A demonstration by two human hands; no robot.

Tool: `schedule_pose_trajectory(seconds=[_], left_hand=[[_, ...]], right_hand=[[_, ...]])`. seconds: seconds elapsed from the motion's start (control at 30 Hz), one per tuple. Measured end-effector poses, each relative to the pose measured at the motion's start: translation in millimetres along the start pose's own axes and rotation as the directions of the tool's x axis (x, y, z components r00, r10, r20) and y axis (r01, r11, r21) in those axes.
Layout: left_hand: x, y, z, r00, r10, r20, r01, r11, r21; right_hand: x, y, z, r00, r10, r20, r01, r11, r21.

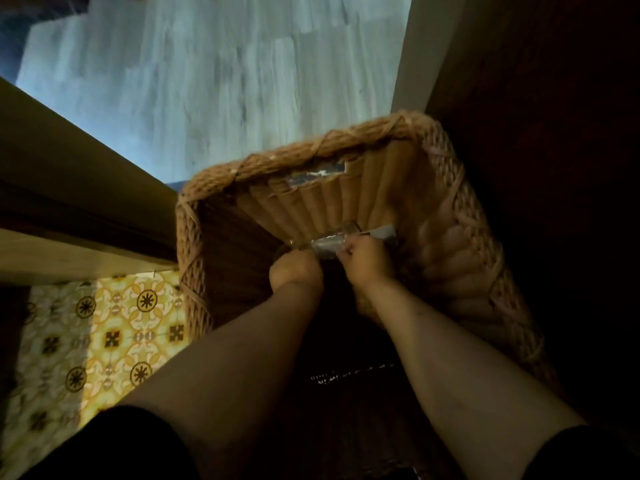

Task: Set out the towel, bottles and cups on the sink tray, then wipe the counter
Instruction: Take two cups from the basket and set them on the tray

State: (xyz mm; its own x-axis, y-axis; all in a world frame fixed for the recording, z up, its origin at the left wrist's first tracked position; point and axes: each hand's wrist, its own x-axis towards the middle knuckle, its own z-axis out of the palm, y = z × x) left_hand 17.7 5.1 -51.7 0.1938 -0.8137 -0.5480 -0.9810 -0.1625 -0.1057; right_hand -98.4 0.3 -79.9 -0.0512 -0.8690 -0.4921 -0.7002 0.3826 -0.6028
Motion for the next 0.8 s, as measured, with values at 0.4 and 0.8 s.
schedule_pose_trajectory(seconds=[0.4, 0.8], left_hand=[[-110.0, -28.8, -97.3, 0.955, 0.198, -0.221, -0.217, 0.974, -0.067], [-226.6, -175.3, -189.9, 0.700, 0.330, -0.634, -0.456, 0.889, -0.041]], right_hand=[[-98.9, -74.1, -84.5, 0.912, -0.402, -0.081, 0.360, 0.879, -0.312], [-234.1, -205.2, -141.9, 0.787, -0.600, -0.145, 0.405, 0.679, -0.612]])
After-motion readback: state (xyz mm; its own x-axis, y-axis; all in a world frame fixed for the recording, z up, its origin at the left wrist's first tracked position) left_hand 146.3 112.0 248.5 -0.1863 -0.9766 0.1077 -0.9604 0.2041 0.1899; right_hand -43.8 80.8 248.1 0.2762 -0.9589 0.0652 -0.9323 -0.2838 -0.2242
